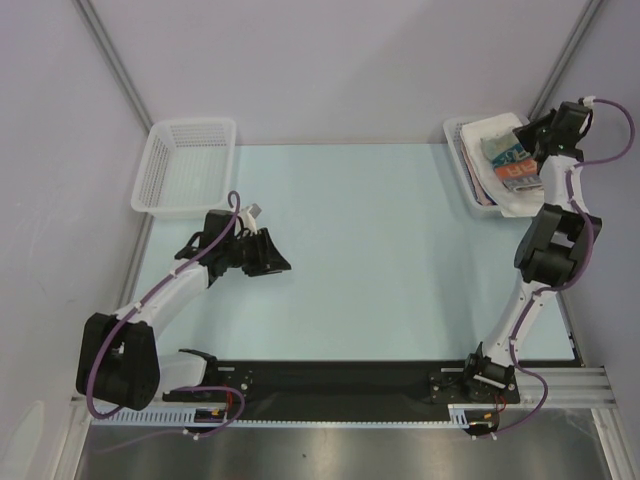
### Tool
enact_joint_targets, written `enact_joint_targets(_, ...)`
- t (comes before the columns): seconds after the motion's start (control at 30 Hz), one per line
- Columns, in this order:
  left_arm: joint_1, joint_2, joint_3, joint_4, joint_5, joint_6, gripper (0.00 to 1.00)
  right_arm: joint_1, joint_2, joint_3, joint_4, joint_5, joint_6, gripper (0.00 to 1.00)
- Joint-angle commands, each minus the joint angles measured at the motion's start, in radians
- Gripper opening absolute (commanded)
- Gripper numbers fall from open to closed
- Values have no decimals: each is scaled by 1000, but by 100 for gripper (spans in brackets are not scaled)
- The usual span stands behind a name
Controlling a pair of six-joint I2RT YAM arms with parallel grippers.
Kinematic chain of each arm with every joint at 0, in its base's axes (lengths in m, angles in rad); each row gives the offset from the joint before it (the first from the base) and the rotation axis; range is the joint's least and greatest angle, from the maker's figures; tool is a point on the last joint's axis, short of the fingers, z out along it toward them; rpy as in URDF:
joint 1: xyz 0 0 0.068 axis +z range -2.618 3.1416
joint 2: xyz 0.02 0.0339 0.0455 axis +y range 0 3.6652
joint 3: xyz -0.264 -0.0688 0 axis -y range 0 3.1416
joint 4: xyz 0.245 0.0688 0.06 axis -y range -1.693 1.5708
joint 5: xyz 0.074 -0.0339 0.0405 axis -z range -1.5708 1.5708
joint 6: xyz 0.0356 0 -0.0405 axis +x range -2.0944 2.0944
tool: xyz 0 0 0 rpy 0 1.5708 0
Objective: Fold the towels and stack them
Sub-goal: Neatly place the folded towel into the bin
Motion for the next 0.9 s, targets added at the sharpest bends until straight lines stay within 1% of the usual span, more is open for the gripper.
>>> enact_joint_targets(0.0,10,8,11,19,5,11,43,-6,-33,-46,-26,9,-21,0)
enact_joint_targets(0.13,10,16,15,22,8,8,43,-11,61,44,-75,-42,-28,0)
enact_joint_targets(0.2,10,19,16,25,9,6,43,-5,95,74,-80,-42,-37,0)
enact_joint_targets(0.3,10,28,17,27,9,6,43,4,188,192,-109,-37,-55,0)
enact_joint_targets(0.33,10,28,17,25,8,6,42,6,248,228,-121,-37,-55,0)
enact_joint_targets(0.37,10,31,17,25,6,6,43,7,272,296,-131,-42,-57,0)
enact_joint_targets(0.4,10,29,17,25,5,6,43,7,296,324,-131,-48,-55,0)
enact_joint_targets(0.47,10,32,17,22,-3,8,43,7,352,385,-122,-48,-49,2)
enact_joint_targets(0.5,10,31,17,22,-3,8,43,7,365,391,-109,-54,-49,6)
enact_joint_targets(0.6,10,31,14,21,-11,8,43,7,372,373,-33,-48,-43,11)
enact_joint_targets(0.73,10,29,11,22,-20,4,42,7,359,341,75,-27,-40,15)
enact_joint_targets(0.8,10,28,9,22,-26,3,42,11,343,328,96,2,-43,18)
enact_joint_targets(0.87,10,25,9,19,-29,4,42,7,327,284,157,10,-29,21)
